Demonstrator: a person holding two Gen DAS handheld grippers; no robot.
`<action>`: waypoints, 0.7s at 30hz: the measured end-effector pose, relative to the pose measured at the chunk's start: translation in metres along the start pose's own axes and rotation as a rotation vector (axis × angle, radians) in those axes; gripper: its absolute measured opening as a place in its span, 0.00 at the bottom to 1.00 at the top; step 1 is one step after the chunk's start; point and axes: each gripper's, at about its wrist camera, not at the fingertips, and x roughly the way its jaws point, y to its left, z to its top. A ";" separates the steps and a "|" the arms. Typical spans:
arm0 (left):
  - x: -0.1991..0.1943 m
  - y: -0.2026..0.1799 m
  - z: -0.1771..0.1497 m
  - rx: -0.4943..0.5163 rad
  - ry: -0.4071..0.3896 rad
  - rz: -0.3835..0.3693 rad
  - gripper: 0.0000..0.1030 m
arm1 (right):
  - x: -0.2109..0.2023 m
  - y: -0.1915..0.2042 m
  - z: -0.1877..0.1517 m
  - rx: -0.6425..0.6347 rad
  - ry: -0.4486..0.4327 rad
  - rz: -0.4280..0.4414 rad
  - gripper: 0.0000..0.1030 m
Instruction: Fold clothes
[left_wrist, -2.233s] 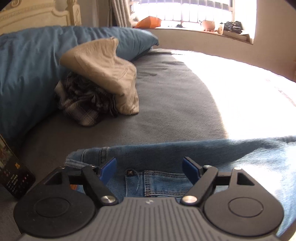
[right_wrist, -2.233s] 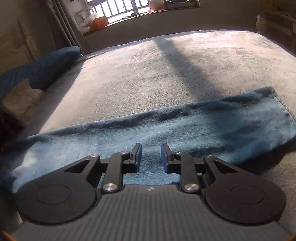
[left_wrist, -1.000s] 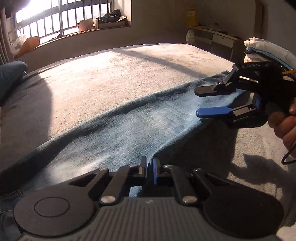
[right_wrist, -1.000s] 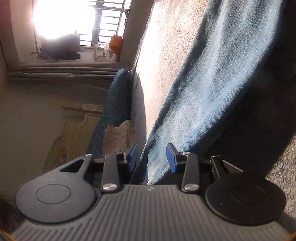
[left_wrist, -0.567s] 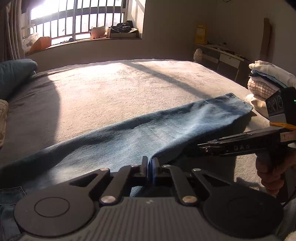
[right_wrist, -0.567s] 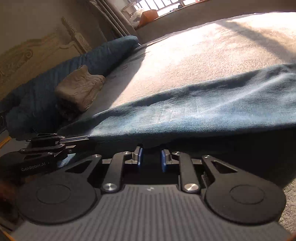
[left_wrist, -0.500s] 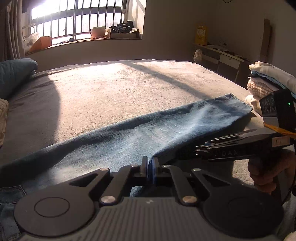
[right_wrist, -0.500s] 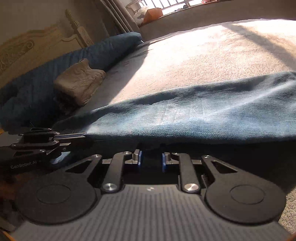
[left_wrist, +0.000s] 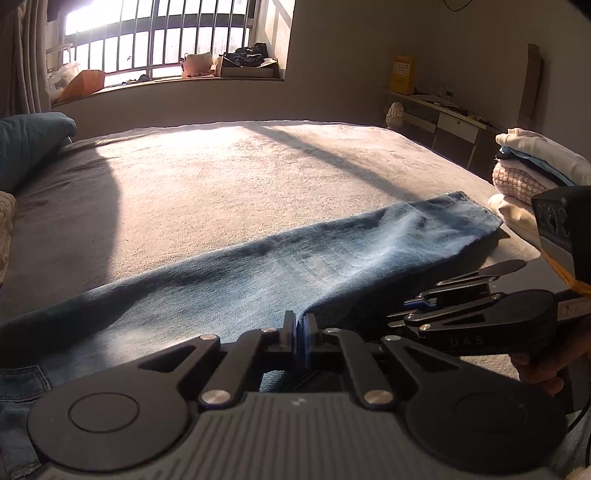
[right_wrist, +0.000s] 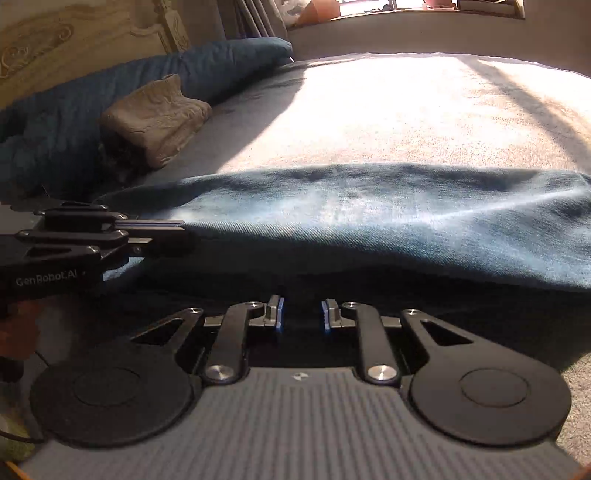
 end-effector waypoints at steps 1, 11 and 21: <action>0.000 0.000 0.000 -0.004 -0.001 0.001 0.04 | 0.003 0.004 0.004 -0.005 -0.015 0.017 0.16; -0.003 0.003 0.002 -0.021 -0.017 0.002 0.04 | -0.004 -0.047 -0.003 -0.001 -0.017 -0.174 0.14; -0.001 0.005 0.001 -0.039 -0.017 0.003 0.04 | -0.034 -0.117 -0.005 0.057 -0.079 -0.363 0.05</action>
